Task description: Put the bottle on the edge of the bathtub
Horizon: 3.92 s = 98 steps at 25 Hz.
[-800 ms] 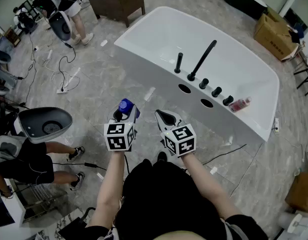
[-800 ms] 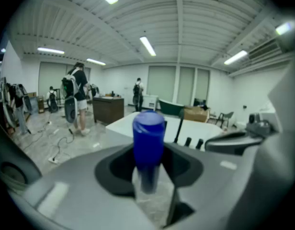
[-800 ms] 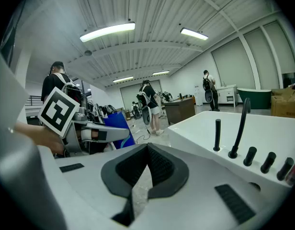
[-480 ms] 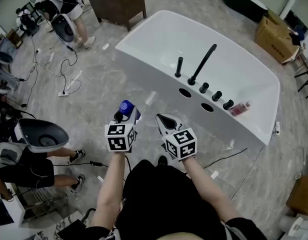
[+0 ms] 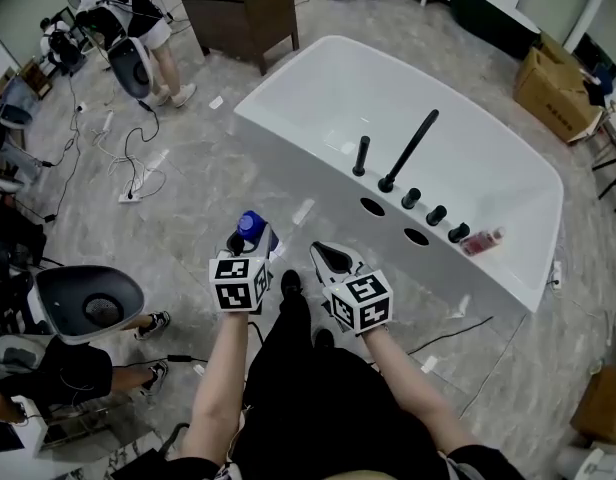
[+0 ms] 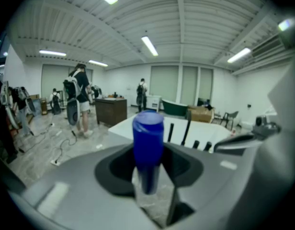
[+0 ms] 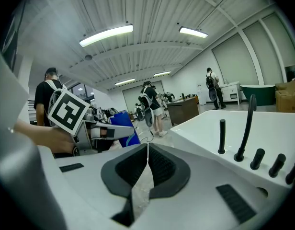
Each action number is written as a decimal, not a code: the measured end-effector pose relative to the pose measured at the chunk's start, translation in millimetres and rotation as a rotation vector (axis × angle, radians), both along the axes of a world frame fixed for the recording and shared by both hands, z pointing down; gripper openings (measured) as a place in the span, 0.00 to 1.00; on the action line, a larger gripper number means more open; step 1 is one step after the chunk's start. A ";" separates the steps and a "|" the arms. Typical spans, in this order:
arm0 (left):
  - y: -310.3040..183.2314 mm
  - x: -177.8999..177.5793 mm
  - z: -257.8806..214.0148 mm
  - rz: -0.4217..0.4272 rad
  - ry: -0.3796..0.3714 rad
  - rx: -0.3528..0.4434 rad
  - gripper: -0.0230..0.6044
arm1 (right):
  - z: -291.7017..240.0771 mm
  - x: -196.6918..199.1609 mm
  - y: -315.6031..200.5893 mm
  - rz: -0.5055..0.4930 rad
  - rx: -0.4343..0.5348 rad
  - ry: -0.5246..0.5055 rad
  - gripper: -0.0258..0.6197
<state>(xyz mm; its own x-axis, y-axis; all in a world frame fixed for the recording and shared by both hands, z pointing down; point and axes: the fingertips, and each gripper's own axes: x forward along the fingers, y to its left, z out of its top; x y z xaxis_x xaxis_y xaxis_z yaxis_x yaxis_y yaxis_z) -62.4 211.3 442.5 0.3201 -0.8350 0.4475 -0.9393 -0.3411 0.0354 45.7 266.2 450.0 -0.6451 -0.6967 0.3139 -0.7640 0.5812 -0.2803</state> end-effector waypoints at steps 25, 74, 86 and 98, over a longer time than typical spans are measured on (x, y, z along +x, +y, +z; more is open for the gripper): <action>-242.3 -63.2 37.3 0.013 0.028 -0.073 0.29 | 27.2 -63.7 -234.1 0.013 -0.099 0.018 0.04; -540.6 -57.9 138.5 -0.032 -0.029 -0.101 0.29 | 105.7 -75.1 -492.6 -0.007 -0.222 0.046 0.04; -557.0 -55.9 158.5 -0.043 -0.061 -0.100 0.29 | 123.7 -62.8 -488.6 -0.005 -0.255 0.051 0.04; -556.9 -53.3 171.8 -0.026 -0.078 -0.089 0.30 | 129.1 -57.6 -490.9 -0.001 -0.271 0.048 0.04</action>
<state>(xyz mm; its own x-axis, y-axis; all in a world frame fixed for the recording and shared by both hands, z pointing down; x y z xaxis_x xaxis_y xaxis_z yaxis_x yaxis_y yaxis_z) -115.6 -345.6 614.3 0.2599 -0.7984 0.5432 -0.9490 -0.3152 -0.0092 -11.9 -224.8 579.1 -0.6256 -0.5825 0.5190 -0.7796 0.4909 -0.3889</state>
